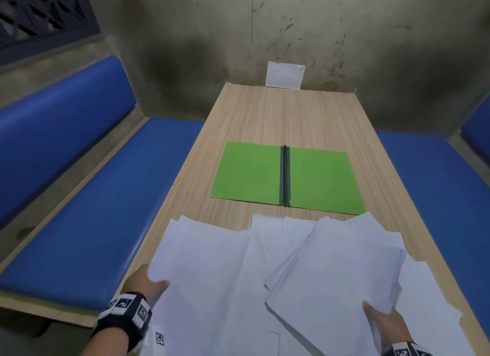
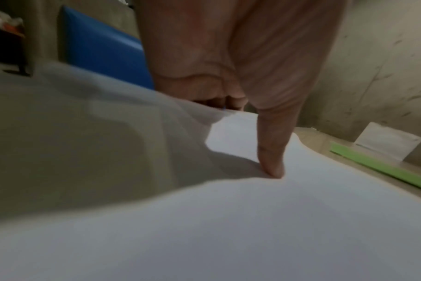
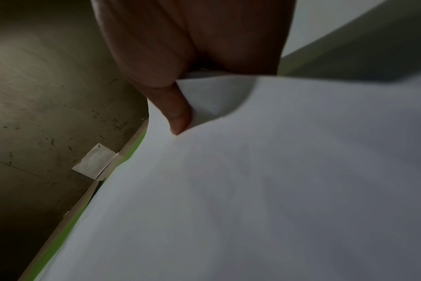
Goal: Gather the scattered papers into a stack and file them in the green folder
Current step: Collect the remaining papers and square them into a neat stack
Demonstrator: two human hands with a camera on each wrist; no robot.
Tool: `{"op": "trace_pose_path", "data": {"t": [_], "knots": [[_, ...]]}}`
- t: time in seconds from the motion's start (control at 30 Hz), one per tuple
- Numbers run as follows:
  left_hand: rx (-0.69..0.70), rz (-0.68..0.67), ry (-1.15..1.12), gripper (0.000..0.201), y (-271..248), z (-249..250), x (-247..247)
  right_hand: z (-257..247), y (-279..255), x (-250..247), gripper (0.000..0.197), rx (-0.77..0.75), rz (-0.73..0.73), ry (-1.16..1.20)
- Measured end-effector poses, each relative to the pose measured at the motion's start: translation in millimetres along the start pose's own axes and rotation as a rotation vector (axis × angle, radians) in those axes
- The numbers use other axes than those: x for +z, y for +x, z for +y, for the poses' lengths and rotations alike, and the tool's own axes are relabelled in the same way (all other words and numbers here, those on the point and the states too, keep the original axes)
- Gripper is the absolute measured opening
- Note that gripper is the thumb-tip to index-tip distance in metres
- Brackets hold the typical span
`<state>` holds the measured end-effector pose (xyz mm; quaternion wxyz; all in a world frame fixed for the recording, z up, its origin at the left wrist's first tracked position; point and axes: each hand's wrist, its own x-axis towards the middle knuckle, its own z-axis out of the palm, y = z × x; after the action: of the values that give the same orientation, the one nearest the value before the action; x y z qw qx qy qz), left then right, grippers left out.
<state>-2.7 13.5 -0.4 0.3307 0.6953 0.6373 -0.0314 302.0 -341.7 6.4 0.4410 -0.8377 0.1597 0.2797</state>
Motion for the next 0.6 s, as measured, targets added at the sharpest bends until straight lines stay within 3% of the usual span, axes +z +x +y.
{"op": "trace_pose_path", "data": {"t": [0.17,0.43,0.6], "knots": [[0.018,-0.163,-0.202,0.02,-24.5,15.3,25.9,-1.6,-4.1,0.1,0.052,0.005,-0.008,-0.006],[0.088,-0.278,-0.275,0.038,-56.3,46.1,50.2,-3.9,-9.4,-3.0,0.052,0.019,-0.045,0.023],[0.225,-0.123,-0.364,0.031,-66.0,63.8,9.0,-5.3,-11.0,-5.9,0.053,0.003,-0.071,0.067]]}}
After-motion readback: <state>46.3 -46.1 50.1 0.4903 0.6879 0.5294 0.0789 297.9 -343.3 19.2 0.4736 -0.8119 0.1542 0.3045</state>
